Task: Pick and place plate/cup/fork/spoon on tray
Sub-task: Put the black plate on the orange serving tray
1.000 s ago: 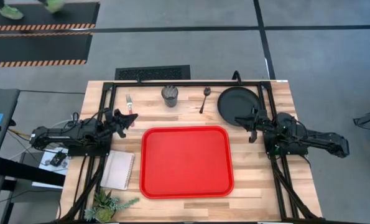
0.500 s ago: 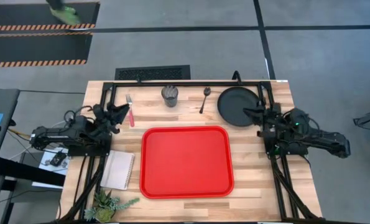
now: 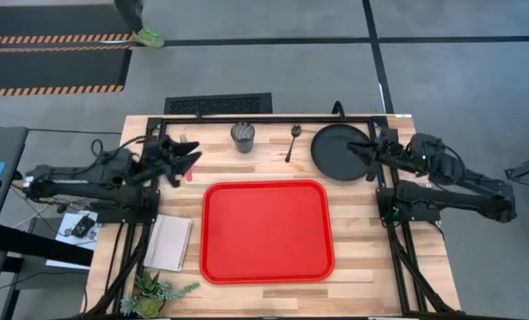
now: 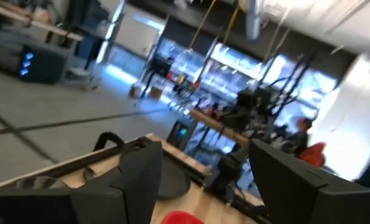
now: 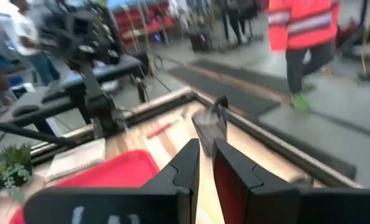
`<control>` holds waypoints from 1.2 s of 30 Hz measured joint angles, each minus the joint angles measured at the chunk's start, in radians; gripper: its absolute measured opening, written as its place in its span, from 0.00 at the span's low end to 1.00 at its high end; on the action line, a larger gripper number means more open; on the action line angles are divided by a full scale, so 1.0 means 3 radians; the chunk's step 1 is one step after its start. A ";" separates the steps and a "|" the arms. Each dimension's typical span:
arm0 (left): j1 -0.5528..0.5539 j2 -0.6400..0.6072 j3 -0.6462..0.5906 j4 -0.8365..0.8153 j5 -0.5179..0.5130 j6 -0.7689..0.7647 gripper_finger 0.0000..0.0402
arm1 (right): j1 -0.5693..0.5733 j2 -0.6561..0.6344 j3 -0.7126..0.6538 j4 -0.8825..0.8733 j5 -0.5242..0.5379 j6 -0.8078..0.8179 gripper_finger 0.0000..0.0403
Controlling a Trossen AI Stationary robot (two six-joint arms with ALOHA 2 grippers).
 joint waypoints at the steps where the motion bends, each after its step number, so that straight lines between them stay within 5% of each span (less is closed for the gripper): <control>1: 0.0032 0.0208 0.0165 -0.0077 0.0000 -0.0001 0.56 | -0.0005 0.0064 0.0102 -0.0128 0.0056 0.0052 0.18; 6: 0.0286 0.1118 0.0911 -0.0666 0.0293 0.0062 0.55 | -0.0005 0.0382 0.0329 -0.0898 0.0539 0.0159 0.18; 13: 0.0733 0.2004 0.1283 -0.0766 0.1070 0.0010 0.55 | -0.0006 0.1149 0.0329 -0.1481 0.0573 0.0367 0.18; 20: 0.0956 0.2540 0.1146 -0.0454 0.1817 -0.0298 0.54 | 0.0142 0.1748 0.0334 -0.1832 0.1150 0.0376 0.18; 24: 0.0971 0.2782 0.1127 -0.0114 0.1937 -0.0510 0.54 | 0.0068 0.1973 0.0342 -0.1929 0.1411 0.1451 0.17; 28: 0.1023 0.3154 0.1135 0.0600 0.2006 -0.0801 0.54 | 0.0028 0.2122 0.0343 -0.2069 0.1402 0.1700 0.17; 36: 0.1098 0.4259 0.1866 0.0868 0.2229 -0.1041 0.55 | 0.0023 0.2140 0.0348 -0.2205 0.1599 0.2054 0.17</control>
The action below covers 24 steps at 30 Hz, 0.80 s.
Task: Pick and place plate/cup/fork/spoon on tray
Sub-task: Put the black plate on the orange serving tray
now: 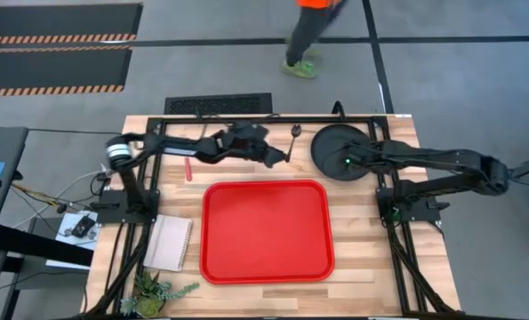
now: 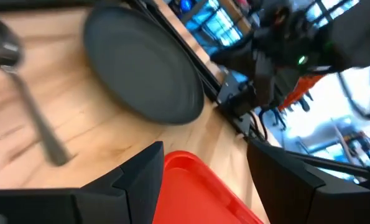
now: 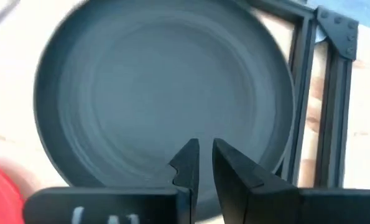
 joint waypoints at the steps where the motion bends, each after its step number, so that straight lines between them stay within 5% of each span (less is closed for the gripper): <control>1: -0.0002 0.0134 0.0129 0.0005 0.0026 -0.0035 0.55 | 0.0001 -0.0024 0.0011 -0.0018 0.0006 0.0012 0.17; 15: 0.0101 0.1183 0.1212 -0.0268 0.0355 -0.0388 0.63 | 0.0004 -0.0447 0.0037 0.0010 0.0111 -0.0004 0.17; 20: 0.0123 0.1371 0.1667 -0.0823 0.0087 -0.0295 0.67 | 0.0006 -0.0435 0.0037 0.0009 0.0111 -0.0064 0.17; 24: 0.0099 0.1414 0.1987 -0.1384 -0.0440 -0.0047 0.67 | 0.0006 -0.0435 0.0037 0.0010 0.0111 -0.0081 0.17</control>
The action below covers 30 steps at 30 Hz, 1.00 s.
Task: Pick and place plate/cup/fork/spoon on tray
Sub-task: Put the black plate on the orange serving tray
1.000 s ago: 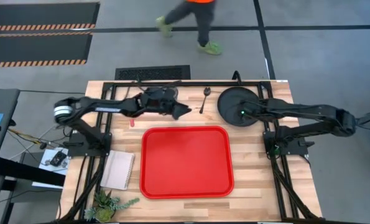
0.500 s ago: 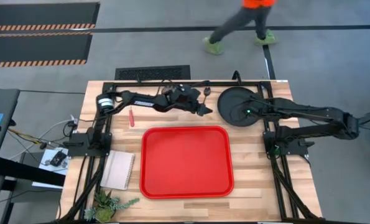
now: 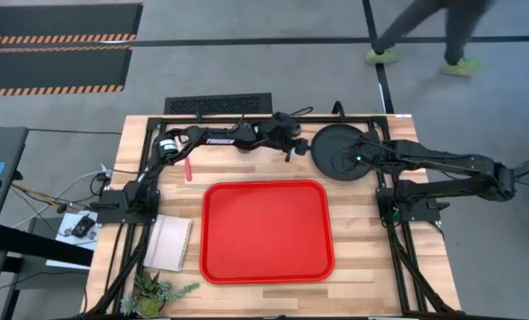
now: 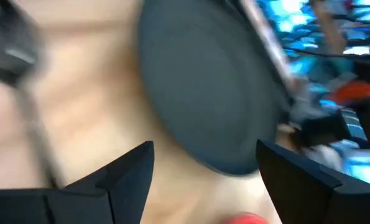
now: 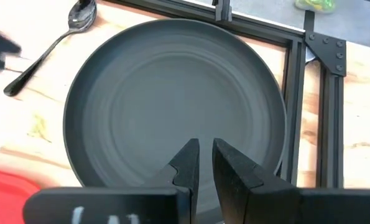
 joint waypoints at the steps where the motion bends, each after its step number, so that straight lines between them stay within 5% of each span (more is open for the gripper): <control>1: -0.0017 -0.0004 0.0048 -0.0053 -0.0151 -0.0005 0.66 | 0.0000 0.0000 0.0000 0.0002 0.0000 -0.0004 0.17; 4: -0.0047 -0.0011 0.0100 -0.0111 -0.0496 -0.0134 0.65 | 0.0000 0.0000 0.0000 0.0018 0.0000 -0.0041 0.17; 13: -0.0046 -0.0010 0.0127 -0.0101 -0.0468 -0.0570 0.65 | 0.0000 0.0000 0.0000 0.0062 0.0064 -0.0098 0.17; 16: -0.0045 -0.0010 0.0128 -0.0214 -0.0198 -0.0389 0.65 | 0.0000 0.0016 0.0000 0.0074 0.0012 -0.0012 0.17; 21: -0.0065 -0.0173 0.0117 -0.0288 0.0788 -0.0087 0.65 | -0.0039 0.0174 -0.0003 0.0079 -0.0232 0.0004 0.17; 23: -0.0104 -0.0383 0.0121 -0.0296 0.0879 0.0009 0.65 | -0.0052 0.0257 -0.0003 0.0099 -0.0228 0.0000 0.17; 30: -0.0146 -0.1242 0.0126 -0.0909 0.0136 0.0607 0.65 | -0.0050 0.0467 -0.0003 0.0373 -0.0139 -0.0092 0.17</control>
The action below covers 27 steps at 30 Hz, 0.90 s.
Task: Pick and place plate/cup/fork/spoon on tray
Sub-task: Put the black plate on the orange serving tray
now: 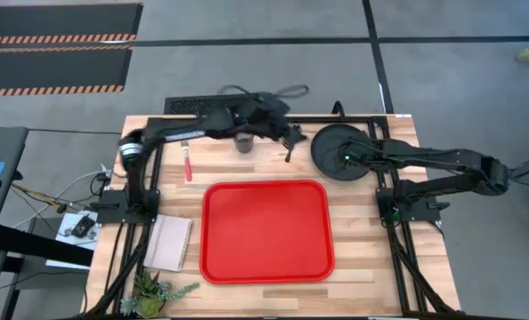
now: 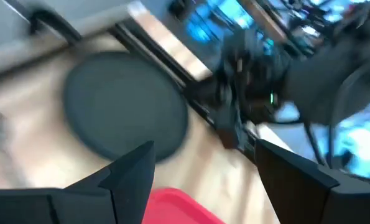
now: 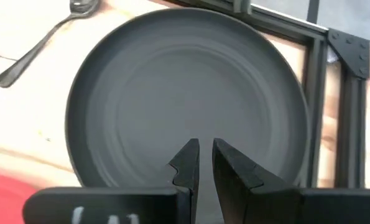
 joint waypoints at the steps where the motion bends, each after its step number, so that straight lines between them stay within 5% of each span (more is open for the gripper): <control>1: 0.0003 -0.0113 0.0001 -0.0083 -0.0053 0.0069 0.65 | 0.0000 0.0023 0.0000 0.0005 -0.0036 -0.0036 0.17; 5: 0.0015 -0.0527 -0.0002 -0.0835 -0.0089 0.0415 0.65 | 0.0000 0.0134 0.0000 -0.0057 -0.0201 -0.0244 0.17; 10: 0.0098 -0.1164 -0.0273 -0.1555 -0.0836 0.0766 0.65 | 0.0000 0.0296 0.0000 0.0056 -0.0397 -0.0681 0.19; 13: 0.0309 -0.1656 -0.0676 -0.1594 -0.0993 0.0783 0.65 | -0.0021 0.0425 0.0000 0.0150 -0.0640 -0.0951 0.24; 18: 0.0762 -0.2489 -0.1550 -0.1095 -0.0536 0.0310 0.65 | -0.0047 0.0624 0.0000 0.0293 -0.1138 -0.1226 0.37; 22: 0.1060 -0.2942 -0.2084 -0.0748 -0.0454 -0.0061 0.65 | -0.0162 0.0710 0.0053 0.0488 -0.0959 -0.0944 0.46; 27: 0.1399 -0.3169 -0.2402 -0.0598 -0.0201 -0.1014 0.65 | -0.0551 0.0754 0.0147 0.0178 -0.0731 0.0042 0.47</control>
